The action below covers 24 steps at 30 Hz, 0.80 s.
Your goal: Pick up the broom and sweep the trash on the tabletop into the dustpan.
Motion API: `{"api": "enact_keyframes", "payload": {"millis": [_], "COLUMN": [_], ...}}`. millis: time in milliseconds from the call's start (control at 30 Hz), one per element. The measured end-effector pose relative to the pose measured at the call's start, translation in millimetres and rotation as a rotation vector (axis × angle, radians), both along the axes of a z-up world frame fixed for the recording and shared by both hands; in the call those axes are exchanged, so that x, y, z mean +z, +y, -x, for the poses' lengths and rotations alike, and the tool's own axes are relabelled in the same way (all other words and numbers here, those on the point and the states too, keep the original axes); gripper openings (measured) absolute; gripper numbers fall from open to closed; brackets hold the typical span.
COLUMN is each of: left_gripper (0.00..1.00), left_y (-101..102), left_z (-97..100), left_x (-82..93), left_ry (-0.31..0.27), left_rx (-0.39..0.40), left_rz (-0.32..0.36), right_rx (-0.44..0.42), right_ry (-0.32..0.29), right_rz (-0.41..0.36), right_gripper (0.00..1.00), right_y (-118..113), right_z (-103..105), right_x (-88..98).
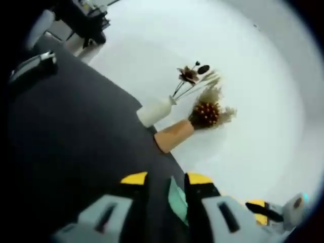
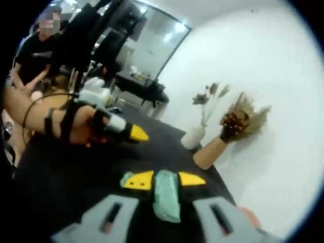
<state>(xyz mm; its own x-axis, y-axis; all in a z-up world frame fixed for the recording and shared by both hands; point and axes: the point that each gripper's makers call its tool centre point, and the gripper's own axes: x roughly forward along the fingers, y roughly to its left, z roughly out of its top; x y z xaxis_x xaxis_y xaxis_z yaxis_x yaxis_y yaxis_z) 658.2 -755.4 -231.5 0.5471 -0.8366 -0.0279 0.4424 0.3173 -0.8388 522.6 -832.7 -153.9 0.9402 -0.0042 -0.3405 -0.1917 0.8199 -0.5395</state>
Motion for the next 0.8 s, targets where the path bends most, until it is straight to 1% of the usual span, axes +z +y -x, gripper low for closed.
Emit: {"api": "enact_keyframes", "payload": {"millis": [167, 233, 267, 333, 400, 433, 467, 500, 533, 567, 600, 667, 700, 733, 767, 800], "left_gripper": [0.30, 0.30, 0.31, 0.32, 0.36, 0.39, 0.42, 0.44, 0.49, 0.53, 0.57, 0.64, 0.68, 0.71, 0.74, 0.78], "left_y": [0, 2, 2, 2, 1, 0, -1, -3, -6, -9, -13, -20, -24, -29, -34, -38], "left_z": [7.7, 9.3, 15.7, 22.1, 31.5, 35.2, 42.1, 49.3, 58.9, 70.9, 81.4, 99.1, 108.4, 118.9, 130.1, 137.1], "left_x": [4.7, 10.6, 16.0, 28.0, 43.8, 49.3, 58.2, 67.8, 76.0, 87.5, 94.9, 104.5, 106.9, 110.3, 112.5, 113.2], "left_ry": [-0.013, -0.047, -0.079, -0.140, -0.215, -0.246, -0.297, -0.353, -0.411, -0.479, -0.531, -0.594, -0.612, -0.638, -0.657, -0.670], "left_rx": [-0.015, -0.009, -0.014, -0.021, -0.028, -0.033, -0.039, -0.043, -0.052, -0.053, -0.060, -0.071, -0.082, -0.101, -0.126, -0.147], "left_rz": [-0.011, -0.029, -0.044, -0.067, -0.091, -0.103, -0.121, -0.137, -0.159, -0.173, -0.184, -0.202, -0.212, -0.206, -0.200, -0.199], "right_rx": [-0.080, -0.106, -0.127, -0.163, -0.194, -0.221, -0.252, -0.286, -0.302, -0.339, -0.374, -0.416, -0.432, -0.437, -0.424, -0.429], "right_ry": [0.001, -0.001, -0.008, -0.025, -0.060, -0.072, -0.110, -0.134, -0.150, -0.168, -0.176, -0.231, -0.242, -0.252, -0.288, -0.298], "right_rz": [0.022, 0.017, 0.009, -0.009, -0.032, -0.048, -0.063, -0.064, -0.067, -0.080, -0.081, -0.096, -0.103, -0.115, -0.131, -0.136], "right_gripper": [0.18, 0.18, 0.19, 0.20, 0.22, 0.23, 0.24, 0.28, 0.30, 0.32, 0.33, 0.38, 0.43, 0.47, 0.53, 0.58], "right_y": [-14, -18, -21, -26, -31, -35, -42, -49, -53, -60, -67, -75, -78, -78, -75, -76], "right_z": [27, 40, 45, 57, 68, 76, 86, 95, 104, 115, 126, 146, 154, 163, 173, 182], "right_x": [5.3, 9.3, 12.3, 19.3, 28.8, 33.1, 41.7, 47.2, 50.8, 53.7, 55.6, 63.0, 64.1, 64.6, 67.6, 67.5]}}
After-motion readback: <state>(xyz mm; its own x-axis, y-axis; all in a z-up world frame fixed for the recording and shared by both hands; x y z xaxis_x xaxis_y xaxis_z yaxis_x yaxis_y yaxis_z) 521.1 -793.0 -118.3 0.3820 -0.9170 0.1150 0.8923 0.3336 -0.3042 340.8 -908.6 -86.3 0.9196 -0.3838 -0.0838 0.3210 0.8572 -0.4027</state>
